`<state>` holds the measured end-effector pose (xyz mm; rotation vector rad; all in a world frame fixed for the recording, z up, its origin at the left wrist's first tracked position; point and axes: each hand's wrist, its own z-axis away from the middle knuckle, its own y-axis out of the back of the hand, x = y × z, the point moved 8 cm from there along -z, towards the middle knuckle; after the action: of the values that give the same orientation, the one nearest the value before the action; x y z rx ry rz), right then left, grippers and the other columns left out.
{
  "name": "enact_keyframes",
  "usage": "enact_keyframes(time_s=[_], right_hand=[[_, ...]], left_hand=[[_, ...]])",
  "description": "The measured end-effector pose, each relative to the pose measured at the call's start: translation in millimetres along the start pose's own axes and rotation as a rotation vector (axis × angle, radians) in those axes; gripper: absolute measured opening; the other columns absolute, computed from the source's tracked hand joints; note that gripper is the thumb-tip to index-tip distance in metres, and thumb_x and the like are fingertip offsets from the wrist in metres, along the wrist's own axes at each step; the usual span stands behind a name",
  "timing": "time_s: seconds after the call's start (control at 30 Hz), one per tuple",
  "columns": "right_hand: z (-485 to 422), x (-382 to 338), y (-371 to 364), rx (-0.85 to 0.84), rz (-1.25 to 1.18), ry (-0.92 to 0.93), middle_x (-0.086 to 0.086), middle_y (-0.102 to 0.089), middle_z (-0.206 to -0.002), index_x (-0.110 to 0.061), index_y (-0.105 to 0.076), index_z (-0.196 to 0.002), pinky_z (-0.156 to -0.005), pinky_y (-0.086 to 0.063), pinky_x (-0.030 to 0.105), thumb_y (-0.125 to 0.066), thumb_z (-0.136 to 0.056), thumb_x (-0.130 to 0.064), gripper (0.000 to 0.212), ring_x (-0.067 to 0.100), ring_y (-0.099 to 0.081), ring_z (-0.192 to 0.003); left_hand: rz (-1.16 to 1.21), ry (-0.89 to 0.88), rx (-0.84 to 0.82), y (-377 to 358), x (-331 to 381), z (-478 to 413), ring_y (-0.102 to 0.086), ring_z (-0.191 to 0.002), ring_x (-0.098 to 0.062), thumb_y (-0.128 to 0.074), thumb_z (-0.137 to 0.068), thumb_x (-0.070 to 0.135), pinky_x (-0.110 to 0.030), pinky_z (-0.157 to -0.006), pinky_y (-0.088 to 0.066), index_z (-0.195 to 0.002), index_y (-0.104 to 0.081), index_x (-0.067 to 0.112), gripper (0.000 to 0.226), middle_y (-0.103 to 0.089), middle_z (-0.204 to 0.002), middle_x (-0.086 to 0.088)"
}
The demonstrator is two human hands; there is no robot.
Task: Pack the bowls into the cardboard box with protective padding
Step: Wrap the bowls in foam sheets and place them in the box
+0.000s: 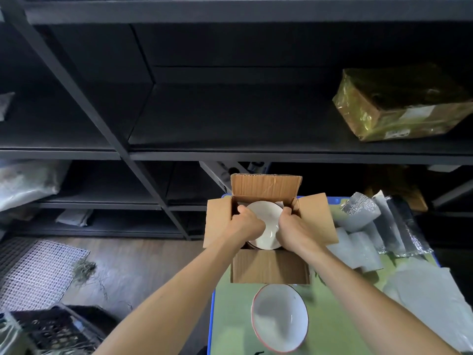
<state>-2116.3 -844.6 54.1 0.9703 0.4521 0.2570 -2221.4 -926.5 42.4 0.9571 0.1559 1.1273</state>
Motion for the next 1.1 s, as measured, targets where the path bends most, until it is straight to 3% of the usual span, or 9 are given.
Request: enact_keyframes(time_s=[0.07, 0.13, 0.37, 0.57, 1.1], right_hand=[[-1, -1, -4, -0.014, 0.049, 0.018, 0.023, -0.051, -0.137, 0.004, -0.026, -0.142, -0.081, -0.039, 0.036, -0.039, -0.096, -0.001, 0.048, 0.037, -0.055, -0.120], [-6, 0, -7, -0.012, 0.073, 0.018, 0.023, -0.050, -0.138, 0.004, -0.026, -0.142, -0.080, -0.038, 0.035, -0.041, -0.095, -0.001, 0.050, 0.037, -0.054, -0.122], [-6, -4, -10, 0.019, 0.135, 0.030, 0.023, -0.050, -0.136, 0.004, -0.031, -0.139, -0.086, -0.041, 0.034, -0.050, -0.094, -0.003, 0.049, 0.036, -0.053, -0.124], [-6, -3, -14, 0.060, 0.115, 0.045, 0.024, -0.046, -0.138, 0.005, -0.020, -0.148, -0.090, -0.044, 0.035, -0.049, -0.094, -0.003, 0.062, 0.037, -0.055, -0.121], [-6, -6, -15, 0.120, 0.258, 0.062, 0.022, -0.049, -0.137, 0.010, -0.016, -0.149, -0.091, -0.048, 0.031, -0.052, -0.095, -0.004, 0.066, 0.030, -0.059, -0.117]], left_hand=[[-0.089, 0.019, -0.015, -3, 0, 1, -0.043, -0.133, -0.035, -0.039, -0.102, 0.018, -0.040, -0.108, -0.035, -0.153, -0.013, -0.001, 0.061, -0.034, -0.151, -0.022], [-0.141, -0.020, 0.007, -2, 5, 3, -0.043, -0.130, -0.033, -0.032, -0.102, 0.010, -0.034, -0.108, -0.035, -0.147, -0.019, -0.011, 0.052, -0.031, -0.148, -0.023], [-0.205, -0.066, 0.100, -2, 3, 2, -0.047, -0.126, -0.028, -0.040, -0.099, 0.008, -0.029, -0.096, -0.045, -0.146, -0.021, -0.011, 0.054, -0.037, -0.140, -0.018], [-0.368, -0.138, 0.169, 2, 9, 8, -0.057, -0.115, -0.022, -0.046, -0.098, 0.004, -0.026, -0.089, -0.049, -0.139, -0.030, -0.005, 0.045, -0.049, -0.132, -0.016], [-0.492, -0.232, 0.187, 3, 18, 13, -0.053, -0.125, -0.027, -0.044, -0.101, 0.006, -0.029, -0.101, -0.044, -0.145, -0.028, -0.011, 0.050, -0.042, -0.146, -0.025]])
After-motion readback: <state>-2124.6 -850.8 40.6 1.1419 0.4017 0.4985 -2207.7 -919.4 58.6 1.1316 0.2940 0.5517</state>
